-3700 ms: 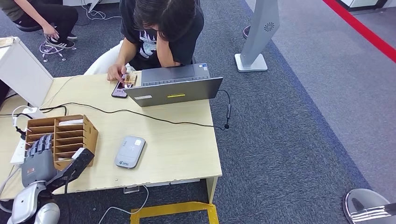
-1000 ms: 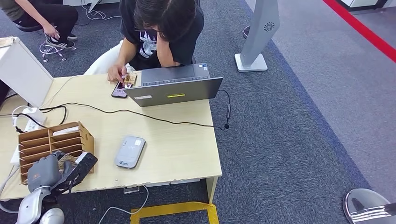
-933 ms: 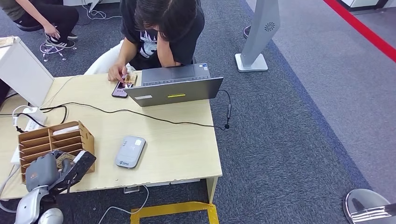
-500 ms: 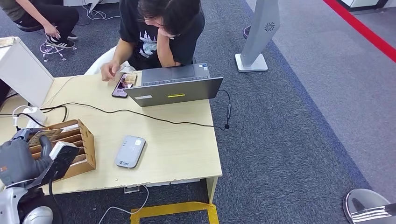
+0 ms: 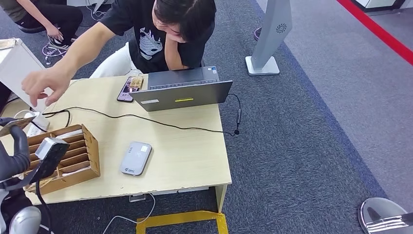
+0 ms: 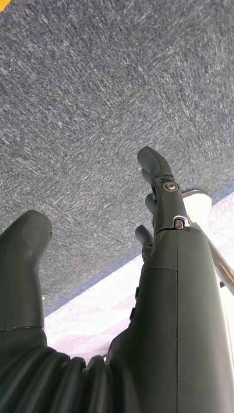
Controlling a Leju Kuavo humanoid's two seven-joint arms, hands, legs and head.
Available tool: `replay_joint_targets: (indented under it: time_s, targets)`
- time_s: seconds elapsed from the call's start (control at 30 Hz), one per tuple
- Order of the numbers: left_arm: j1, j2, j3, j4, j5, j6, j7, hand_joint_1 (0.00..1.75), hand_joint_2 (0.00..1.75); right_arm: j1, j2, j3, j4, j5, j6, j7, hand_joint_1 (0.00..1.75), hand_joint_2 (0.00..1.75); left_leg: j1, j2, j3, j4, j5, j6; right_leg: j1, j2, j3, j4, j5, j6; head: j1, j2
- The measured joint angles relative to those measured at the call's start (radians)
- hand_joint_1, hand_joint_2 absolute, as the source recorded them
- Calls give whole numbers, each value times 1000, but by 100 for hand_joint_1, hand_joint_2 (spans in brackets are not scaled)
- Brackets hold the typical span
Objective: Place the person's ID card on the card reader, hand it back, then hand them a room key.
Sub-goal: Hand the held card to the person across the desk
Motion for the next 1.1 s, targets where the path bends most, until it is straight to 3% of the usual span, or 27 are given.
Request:
replay_joint_targets:
  time_s: [0.13,0.3,0.8,0.93,1.1]
  targets:
    - [-96,31,17,127,-25,0,-1,175,175,-9,0,1,0,14,14,1,0,175,0,0,0,0,1,-1,0,0,0,1,1,-1,0,0]
    - [-164,21,18,232,29,1,-33,175,175,-17,0,2,0,21,15,3,0,175,0,0,0,0,2,-1,0,0,0,1,1,-1,0,0]
    - [-194,-44,-14,275,140,-29,-58,175,175,-20,0,2,0,22,10,-3,0,175,0,2,0,0,1,-1,0,3,-2,0,1,-1,0,0]
    - [-194,-51,-17,277,165,-36,-67,3,175,-20,0,2,0,23,10,-3,0,175,0,4,0,0,1,-2,0,6,-3,1,1,-1,0,0]
    - [-183,-64,-18,268,296,-79,-111,0,175,-20,0,2,0,21,5,-3,0,175,0,4,-1,0,0,-2,0,5,-3,1,1,-1,0,0]
